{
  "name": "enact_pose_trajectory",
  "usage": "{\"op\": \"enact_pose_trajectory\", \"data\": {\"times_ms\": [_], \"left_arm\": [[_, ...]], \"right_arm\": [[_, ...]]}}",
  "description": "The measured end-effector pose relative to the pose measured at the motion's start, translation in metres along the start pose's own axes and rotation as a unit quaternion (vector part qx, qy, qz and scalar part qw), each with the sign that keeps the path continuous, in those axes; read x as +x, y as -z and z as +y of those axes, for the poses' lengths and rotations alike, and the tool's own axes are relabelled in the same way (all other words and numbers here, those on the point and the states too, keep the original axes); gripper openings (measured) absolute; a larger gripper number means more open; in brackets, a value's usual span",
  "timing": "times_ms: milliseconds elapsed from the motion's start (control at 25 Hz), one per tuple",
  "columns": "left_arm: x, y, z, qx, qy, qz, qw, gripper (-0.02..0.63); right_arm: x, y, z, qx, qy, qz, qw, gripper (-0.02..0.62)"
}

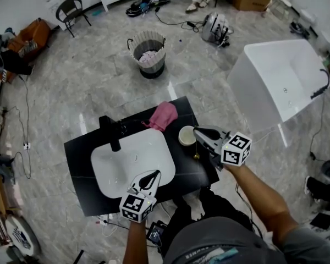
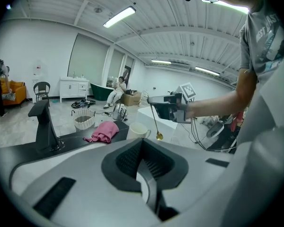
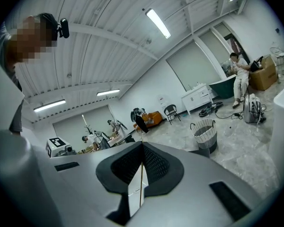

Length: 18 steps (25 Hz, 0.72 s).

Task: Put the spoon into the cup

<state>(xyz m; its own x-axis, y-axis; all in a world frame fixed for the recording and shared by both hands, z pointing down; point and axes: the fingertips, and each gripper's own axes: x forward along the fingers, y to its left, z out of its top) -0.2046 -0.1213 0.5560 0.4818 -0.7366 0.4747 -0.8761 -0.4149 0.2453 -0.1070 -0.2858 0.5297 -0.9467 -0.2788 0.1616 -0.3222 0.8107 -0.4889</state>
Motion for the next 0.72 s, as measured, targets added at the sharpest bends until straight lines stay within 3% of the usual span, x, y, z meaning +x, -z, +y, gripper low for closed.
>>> {"op": "enact_pose_trajectory", "data": {"times_ms": [160,320,520,720], "left_arm": [[0.009,0.021,0.004,-0.021,0.013,0.027,0.9993,0.003],[0.02,0.026,0.004,-0.032,0.032,0.039,0.9982,0.003],[0.018,0.009,0.015,-0.024,0.026,0.026,0.999,0.003],[0.007,-0.001,0.028,-0.023,-0.001,0.009,0.9997,0.003]], "right_arm": [[-0.001,0.012,-0.02,0.042,0.022,-0.008,0.999,0.032],[-0.004,0.005,-0.043,0.11,0.045,-0.055,0.991,0.032],[0.013,-0.019,-0.03,0.044,0.014,-0.053,0.998,0.032],[0.026,-0.023,-0.031,0.013,-0.002,-0.037,0.999,0.032]]}}
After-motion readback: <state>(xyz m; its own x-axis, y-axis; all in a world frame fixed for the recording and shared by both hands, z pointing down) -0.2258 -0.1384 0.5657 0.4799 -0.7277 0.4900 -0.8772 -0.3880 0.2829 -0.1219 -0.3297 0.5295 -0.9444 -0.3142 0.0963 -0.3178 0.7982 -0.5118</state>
